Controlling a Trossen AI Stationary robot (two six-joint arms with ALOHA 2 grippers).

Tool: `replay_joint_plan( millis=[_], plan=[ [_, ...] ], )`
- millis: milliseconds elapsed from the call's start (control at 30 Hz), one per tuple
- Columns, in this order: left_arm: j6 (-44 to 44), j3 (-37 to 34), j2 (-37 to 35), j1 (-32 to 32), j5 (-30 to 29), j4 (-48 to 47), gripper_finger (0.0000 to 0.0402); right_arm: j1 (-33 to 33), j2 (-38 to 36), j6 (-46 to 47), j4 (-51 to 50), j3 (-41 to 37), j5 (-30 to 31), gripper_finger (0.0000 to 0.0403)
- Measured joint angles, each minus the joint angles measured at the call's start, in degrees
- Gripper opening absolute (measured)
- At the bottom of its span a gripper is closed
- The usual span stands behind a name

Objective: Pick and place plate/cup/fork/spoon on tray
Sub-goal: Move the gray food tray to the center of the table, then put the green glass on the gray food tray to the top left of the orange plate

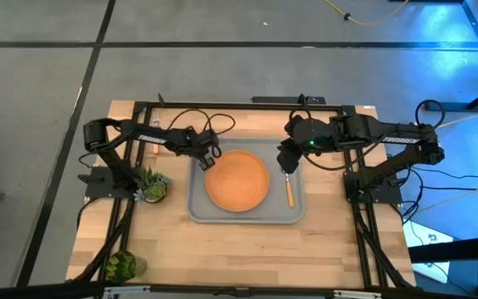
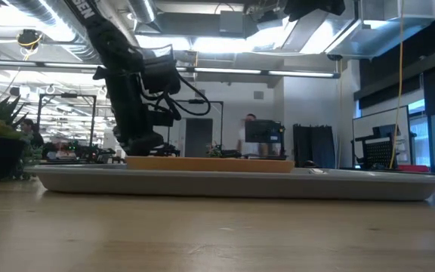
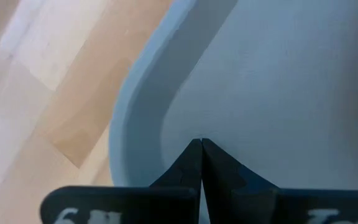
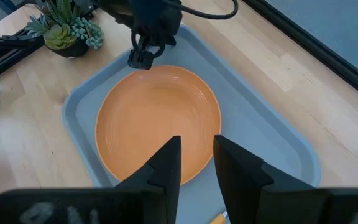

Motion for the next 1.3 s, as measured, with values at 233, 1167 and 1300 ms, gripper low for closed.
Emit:
replay_joint_plan(
  millis=[233, 1167, 1300],
  plan=[
    [-3.3, -0.2, -8.5, -2.1, 3.0, -2.4, 0.0000, 0.0, 0.0, -0.1, 0.0, 0.0, 0.0, 0.0099],
    [-33.0, -0.1, -35.3, 1.0, 5.8, -36.0, 0.0000, 0.0, 0.0, -1.7, 0.1, 0.0, 0.1, 0.0099],
    [-34.5, -0.1, -35.2, 4.5, 5.9, -36.1, 0.0000, 0.0, 0.0, -1.7, 0.2, 0.0, 0.1, 0.0099]
  ],
)
